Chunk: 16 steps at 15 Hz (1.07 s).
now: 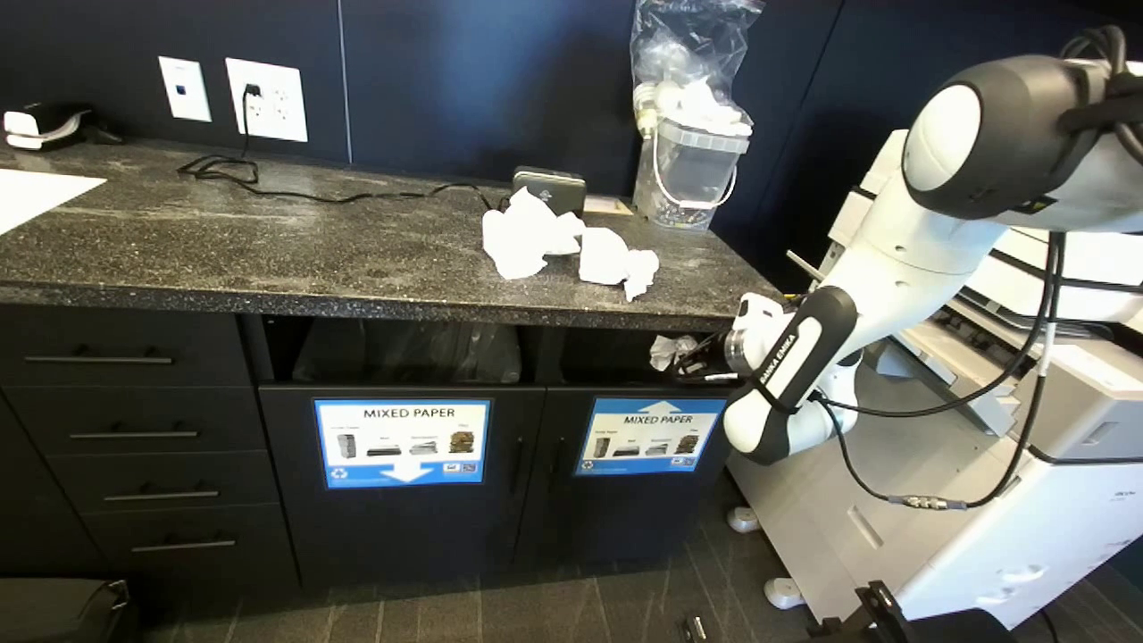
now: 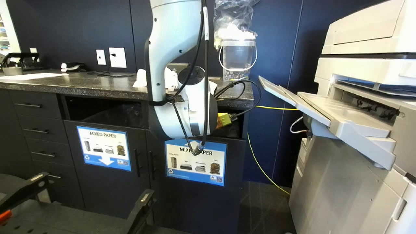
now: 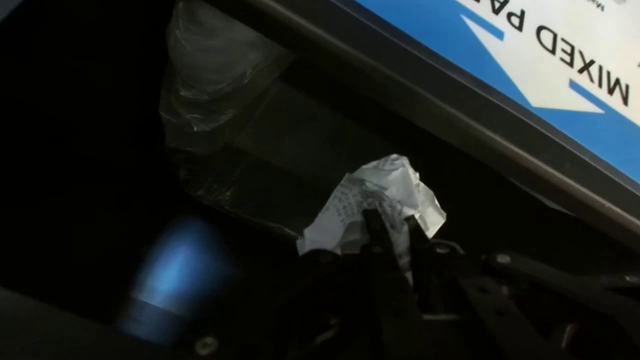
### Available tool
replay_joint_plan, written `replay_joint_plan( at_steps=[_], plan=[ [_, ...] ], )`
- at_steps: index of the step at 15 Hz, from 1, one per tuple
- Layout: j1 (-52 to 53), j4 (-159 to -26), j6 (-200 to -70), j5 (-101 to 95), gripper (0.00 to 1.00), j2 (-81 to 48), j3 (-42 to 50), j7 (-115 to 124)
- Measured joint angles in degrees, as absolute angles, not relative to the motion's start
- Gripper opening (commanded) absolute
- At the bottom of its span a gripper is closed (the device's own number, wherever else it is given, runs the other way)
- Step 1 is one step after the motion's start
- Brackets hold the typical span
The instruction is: Throw two of the papers on the countertop into the bin on the right
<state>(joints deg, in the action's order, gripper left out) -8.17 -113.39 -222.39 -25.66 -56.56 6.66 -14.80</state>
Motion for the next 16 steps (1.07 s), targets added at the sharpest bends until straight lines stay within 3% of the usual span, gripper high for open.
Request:
replay_joint_plan(
  at_steps=[16],
  plan=[
    [-10.87, -92.56, -224.71, -26.39, 0.04, -73.86, 2.88, -11.1]
  ],
)
